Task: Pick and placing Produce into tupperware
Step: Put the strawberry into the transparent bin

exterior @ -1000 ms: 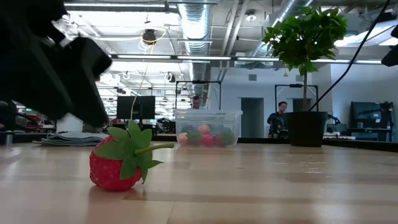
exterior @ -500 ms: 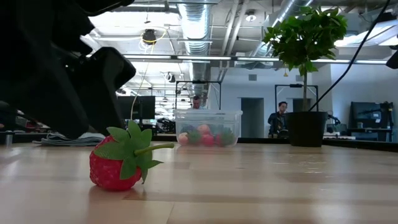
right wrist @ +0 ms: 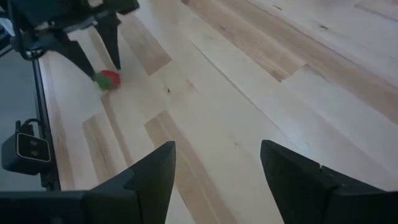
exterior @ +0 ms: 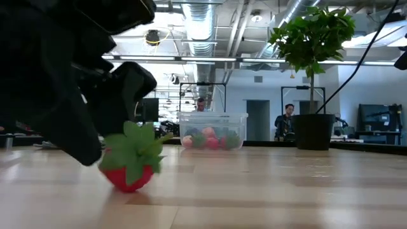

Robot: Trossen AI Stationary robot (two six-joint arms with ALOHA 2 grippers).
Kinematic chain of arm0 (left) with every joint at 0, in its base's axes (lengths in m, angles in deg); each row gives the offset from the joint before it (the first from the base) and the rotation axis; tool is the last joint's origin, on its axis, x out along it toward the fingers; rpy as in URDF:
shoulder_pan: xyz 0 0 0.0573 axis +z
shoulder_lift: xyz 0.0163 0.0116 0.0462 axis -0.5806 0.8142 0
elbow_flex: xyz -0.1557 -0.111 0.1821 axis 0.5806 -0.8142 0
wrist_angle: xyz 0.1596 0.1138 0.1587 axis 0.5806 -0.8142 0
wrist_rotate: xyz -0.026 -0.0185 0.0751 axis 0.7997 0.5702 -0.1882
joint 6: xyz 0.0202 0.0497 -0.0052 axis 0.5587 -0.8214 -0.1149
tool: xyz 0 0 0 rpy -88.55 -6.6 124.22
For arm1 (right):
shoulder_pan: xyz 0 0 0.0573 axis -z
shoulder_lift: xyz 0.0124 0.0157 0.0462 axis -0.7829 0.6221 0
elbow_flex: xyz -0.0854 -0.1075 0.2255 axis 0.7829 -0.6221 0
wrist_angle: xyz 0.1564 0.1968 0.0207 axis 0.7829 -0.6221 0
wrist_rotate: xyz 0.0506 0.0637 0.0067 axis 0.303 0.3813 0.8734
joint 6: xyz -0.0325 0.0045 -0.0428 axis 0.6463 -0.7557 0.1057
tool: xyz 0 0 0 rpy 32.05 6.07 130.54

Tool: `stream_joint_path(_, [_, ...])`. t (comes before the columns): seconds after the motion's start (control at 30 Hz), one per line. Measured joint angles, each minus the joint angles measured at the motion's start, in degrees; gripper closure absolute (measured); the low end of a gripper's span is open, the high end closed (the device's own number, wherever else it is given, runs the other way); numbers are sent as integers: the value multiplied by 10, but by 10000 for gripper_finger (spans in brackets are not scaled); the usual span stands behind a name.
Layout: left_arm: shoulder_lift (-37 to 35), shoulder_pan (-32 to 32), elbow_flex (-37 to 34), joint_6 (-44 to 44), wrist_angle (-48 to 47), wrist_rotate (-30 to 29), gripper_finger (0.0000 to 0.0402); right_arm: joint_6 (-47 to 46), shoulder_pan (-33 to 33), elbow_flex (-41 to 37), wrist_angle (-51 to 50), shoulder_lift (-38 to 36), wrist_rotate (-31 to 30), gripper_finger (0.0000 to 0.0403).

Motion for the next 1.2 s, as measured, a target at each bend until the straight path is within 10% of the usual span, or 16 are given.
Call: stream_joint_path(1.2, [44,19,26,31,54,12,143,0,-1,0,7,0,6,143])
